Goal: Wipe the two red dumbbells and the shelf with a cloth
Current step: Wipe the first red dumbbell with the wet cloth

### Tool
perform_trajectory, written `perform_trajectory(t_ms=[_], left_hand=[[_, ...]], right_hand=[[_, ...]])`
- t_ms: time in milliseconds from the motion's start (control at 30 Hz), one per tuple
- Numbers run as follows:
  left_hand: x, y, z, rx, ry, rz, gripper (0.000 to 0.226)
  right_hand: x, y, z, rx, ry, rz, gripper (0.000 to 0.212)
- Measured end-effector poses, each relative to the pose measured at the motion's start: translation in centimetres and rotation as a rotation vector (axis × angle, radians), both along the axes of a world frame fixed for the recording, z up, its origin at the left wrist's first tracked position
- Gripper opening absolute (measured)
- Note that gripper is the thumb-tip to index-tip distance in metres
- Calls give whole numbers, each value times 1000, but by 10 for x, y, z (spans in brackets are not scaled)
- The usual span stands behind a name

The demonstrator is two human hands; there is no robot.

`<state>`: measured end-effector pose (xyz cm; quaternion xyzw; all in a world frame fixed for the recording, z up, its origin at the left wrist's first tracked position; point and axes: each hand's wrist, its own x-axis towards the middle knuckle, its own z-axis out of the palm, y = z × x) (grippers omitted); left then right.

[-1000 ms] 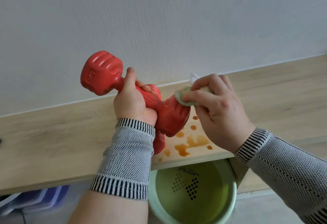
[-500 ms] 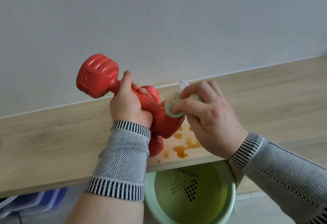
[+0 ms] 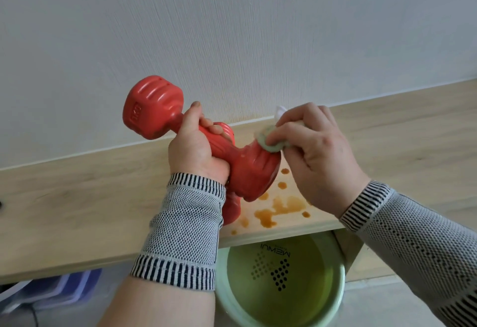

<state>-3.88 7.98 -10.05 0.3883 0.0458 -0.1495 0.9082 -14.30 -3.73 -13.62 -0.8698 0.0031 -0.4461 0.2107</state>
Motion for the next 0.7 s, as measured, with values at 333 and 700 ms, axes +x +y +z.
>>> perform_trajectory(t_ms=[333,700], left_hand=[[0,4,5,-76,23,-3,31],[9,3,0,-69,27,47,32]], right_hand=[[1,-12,-2,-28,-13,-44,26],[-7,14,-4,-103,-100,36,24]])
